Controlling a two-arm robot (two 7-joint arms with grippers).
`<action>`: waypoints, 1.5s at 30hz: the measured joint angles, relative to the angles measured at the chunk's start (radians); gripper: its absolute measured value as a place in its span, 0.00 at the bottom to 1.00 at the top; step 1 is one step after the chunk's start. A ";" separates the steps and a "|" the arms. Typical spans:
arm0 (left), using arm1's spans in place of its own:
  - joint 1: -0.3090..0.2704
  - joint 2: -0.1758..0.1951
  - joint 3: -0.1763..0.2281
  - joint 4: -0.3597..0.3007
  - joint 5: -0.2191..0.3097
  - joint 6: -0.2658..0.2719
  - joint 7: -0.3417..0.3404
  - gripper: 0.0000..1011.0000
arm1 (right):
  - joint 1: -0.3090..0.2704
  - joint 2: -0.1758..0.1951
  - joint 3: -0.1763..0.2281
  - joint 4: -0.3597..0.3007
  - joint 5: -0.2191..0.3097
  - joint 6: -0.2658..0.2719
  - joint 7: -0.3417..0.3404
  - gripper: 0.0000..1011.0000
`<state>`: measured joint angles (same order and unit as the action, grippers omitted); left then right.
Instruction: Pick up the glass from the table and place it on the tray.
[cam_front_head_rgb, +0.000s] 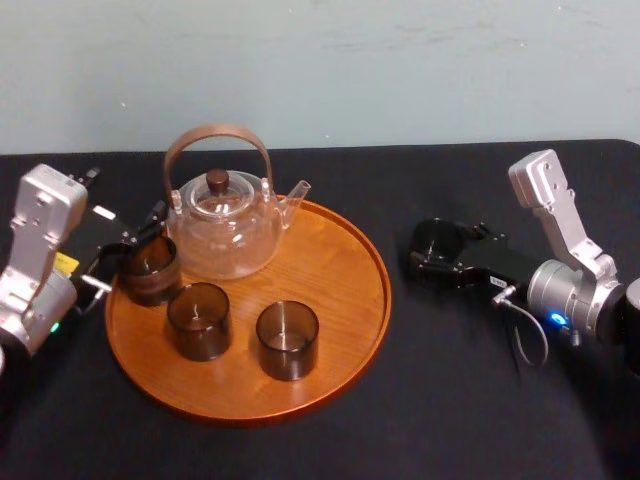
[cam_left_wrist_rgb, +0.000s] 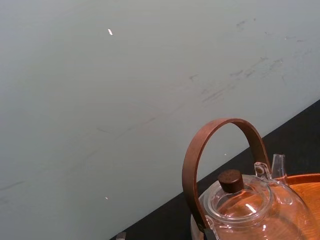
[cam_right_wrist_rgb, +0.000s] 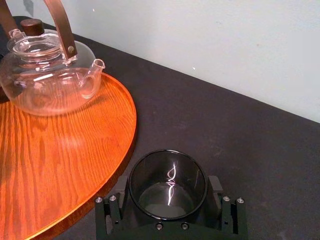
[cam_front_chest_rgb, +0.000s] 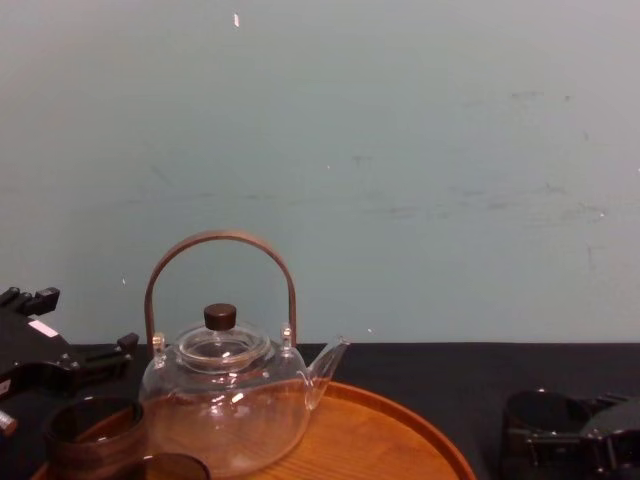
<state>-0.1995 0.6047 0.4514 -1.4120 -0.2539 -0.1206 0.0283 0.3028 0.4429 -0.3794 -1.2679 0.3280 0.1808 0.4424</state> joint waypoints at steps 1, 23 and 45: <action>0.000 0.000 0.000 0.000 0.000 0.000 0.000 0.99 | 0.000 0.000 0.000 0.000 0.000 0.000 0.000 0.99; 0.000 0.000 0.000 0.000 0.000 0.000 0.000 0.99 | -0.001 0.002 0.000 -0.001 0.000 0.004 0.006 0.99; 0.000 0.000 0.000 0.000 0.000 0.000 0.000 0.99 | -0.002 0.001 -0.002 -0.001 -0.006 0.007 0.002 0.99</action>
<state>-0.1995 0.6047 0.4514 -1.4120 -0.2539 -0.1206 0.0283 0.3004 0.4436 -0.3812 -1.2688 0.3224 0.1874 0.4447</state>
